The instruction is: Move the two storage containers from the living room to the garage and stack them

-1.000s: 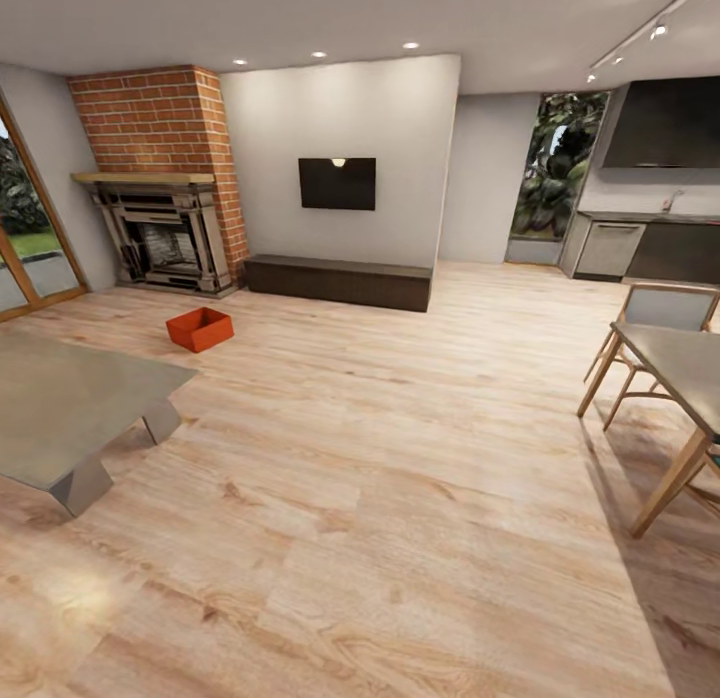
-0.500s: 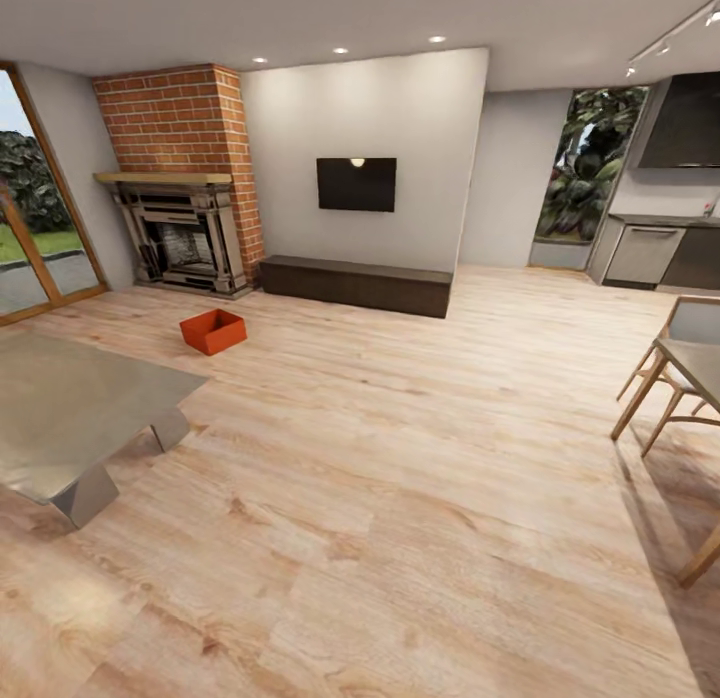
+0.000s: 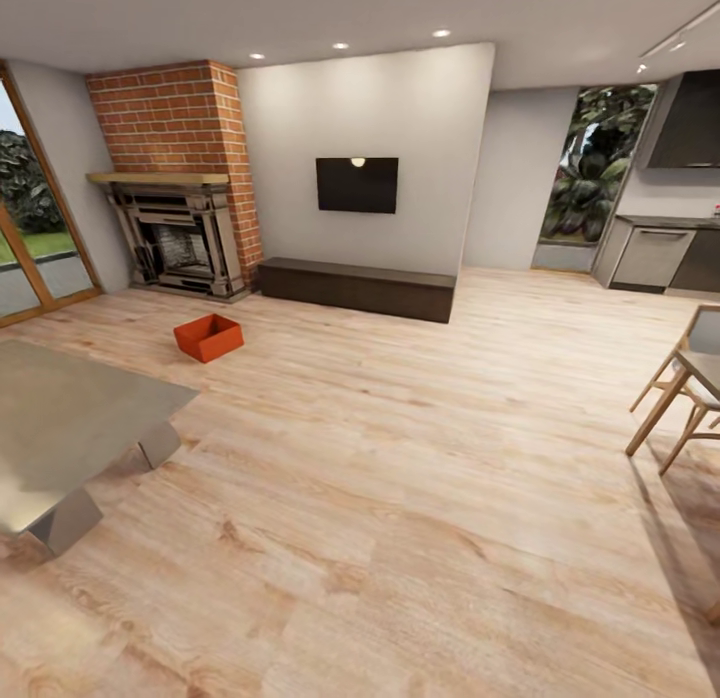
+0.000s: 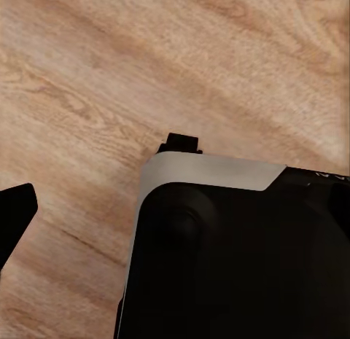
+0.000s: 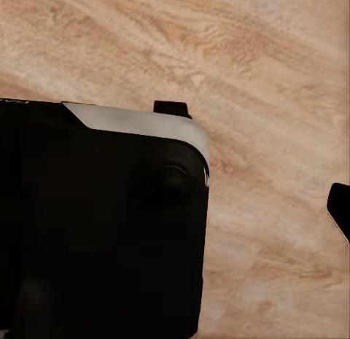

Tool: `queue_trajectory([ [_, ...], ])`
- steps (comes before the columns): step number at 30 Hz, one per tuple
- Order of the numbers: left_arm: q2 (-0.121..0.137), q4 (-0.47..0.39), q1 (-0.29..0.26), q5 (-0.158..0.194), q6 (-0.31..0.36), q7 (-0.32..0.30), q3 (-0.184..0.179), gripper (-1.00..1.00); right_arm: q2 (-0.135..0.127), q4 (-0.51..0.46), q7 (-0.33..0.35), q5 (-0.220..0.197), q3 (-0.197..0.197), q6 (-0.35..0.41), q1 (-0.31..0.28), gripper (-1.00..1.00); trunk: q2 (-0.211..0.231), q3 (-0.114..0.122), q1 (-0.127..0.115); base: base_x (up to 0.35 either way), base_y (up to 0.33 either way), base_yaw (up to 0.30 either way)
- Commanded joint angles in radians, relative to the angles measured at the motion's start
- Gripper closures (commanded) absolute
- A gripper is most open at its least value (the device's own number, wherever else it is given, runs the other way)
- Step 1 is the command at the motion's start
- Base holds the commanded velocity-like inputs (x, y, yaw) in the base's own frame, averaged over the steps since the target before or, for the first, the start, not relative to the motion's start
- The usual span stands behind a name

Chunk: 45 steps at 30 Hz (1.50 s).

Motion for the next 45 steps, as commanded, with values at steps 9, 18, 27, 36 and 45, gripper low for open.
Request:
queue_trajectory([
  [9, -0.001, 0.001, -0.001, 0.008, -0.004, 0.0, 0.004, -1.0, 0.001, 0.003, 0.0, -0.009, 0.008, -0.005, -0.001, -1.0, -0.001, -0.001, 0.001, 0.323, 0.0, 0.065],
  [18, 0.0, 0.001, -0.001, 0.008, -0.004, 0.0, 0.004, -1.0, 0.001, 0.003, 0.0, -0.009, 0.008, -0.005, -0.001, -1.0, -0.001, -0.001, 0.001, 0.323, 0.0, 0.159],
  [27, 0.0, 0.001, -0.001, 0.008, -0.004, 0.0, 0.004, -1.0, 0.001, 0.003, 0.0, -0.009, 0.008, -0.005, -0.001, -1.0, -0.001, -0.001, 0.001, 0.323, 0.0, 0.006],
  [36, -0.001, 0.001, -0.001, 0.008, -0.004, 0.0, 0.004, -1.0, 0.001, 0.003, 0.0, -0.009, 0.008, -0.005, -0.001, -1.0, -0.001, -0.001, 0.001, 0.323, 0.0, 0.0],
  [45, -0.001, 0.001, -0.001, 0.008, -0.004, 0.0, 0.004, -1.0, 0.001, 0.003, 0.0, -0.008, 0.008, -0.005, -0.001, -1.0, -0.001, -0.001, 0.001, 0.323, 0.0, 0.0],
])
